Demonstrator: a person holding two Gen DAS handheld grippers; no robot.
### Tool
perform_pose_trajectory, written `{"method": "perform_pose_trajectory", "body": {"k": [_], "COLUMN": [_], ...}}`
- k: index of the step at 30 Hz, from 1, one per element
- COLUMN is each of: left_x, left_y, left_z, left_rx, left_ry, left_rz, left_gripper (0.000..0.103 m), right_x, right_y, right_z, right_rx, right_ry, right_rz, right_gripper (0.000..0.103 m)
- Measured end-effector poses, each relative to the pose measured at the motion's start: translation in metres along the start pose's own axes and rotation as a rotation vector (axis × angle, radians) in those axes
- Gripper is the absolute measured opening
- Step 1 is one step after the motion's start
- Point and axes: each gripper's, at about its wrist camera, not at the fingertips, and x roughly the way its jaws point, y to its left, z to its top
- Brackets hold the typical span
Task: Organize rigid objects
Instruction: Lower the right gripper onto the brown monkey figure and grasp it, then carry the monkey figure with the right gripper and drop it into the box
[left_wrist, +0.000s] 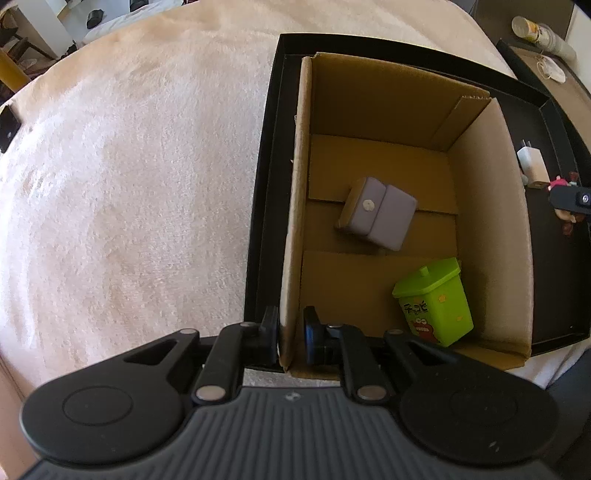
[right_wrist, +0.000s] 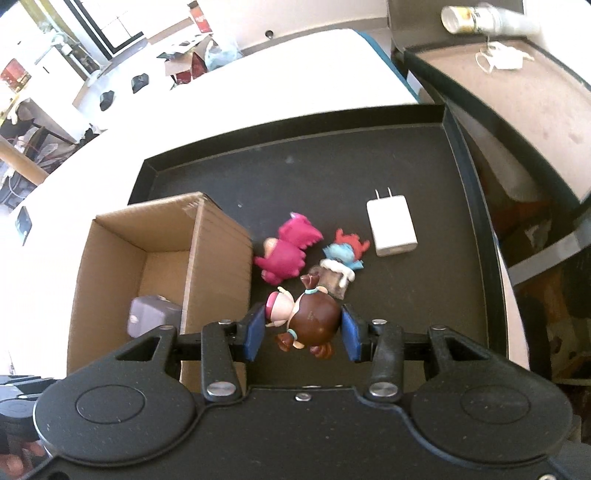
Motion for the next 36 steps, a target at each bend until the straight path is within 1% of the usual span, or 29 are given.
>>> {"method": "perform_pose_trajectory", "body": {"k": [8,13,17,27,36], "left_x": [-0.002,-0.002,-0.003,-0.002,-0.004], "left_y": [0.021,0.034,0.041,0.055,0.054], "left_z": [-0.003,-0.004,-0.006,-0.008,-0.005], "left_rx": [-0.024,-0.046,-0.046,-0.061,-0.07], "left_ry": [-0.011,-0.015,-0.019,-0.022,-0.016], "left_rz": [-0.044,-0.077,-0.089,-0.112,-0.13], "left_gripper": [0.013,0.013,0.013,0.012,0.012], "right_x": [-0.015,-0.019,-0.021,-0.013,-0.007], "right_y": [0.027,0.044,0.058,0.102,0.141], "right_z": [0.011,0.013,0.014,0.018,0.022], "right_rx": [-0.041,-0.063,-0.085,-0.14,-0.189], "right_ry": [-0.038,-0.054,-0.062,-0.055,-0.056], "right_rz": [0.004,0.011,0.016,0.045,0.098], "right_gripper": [0.043,0.043,0.043,0.043,0.044]}}
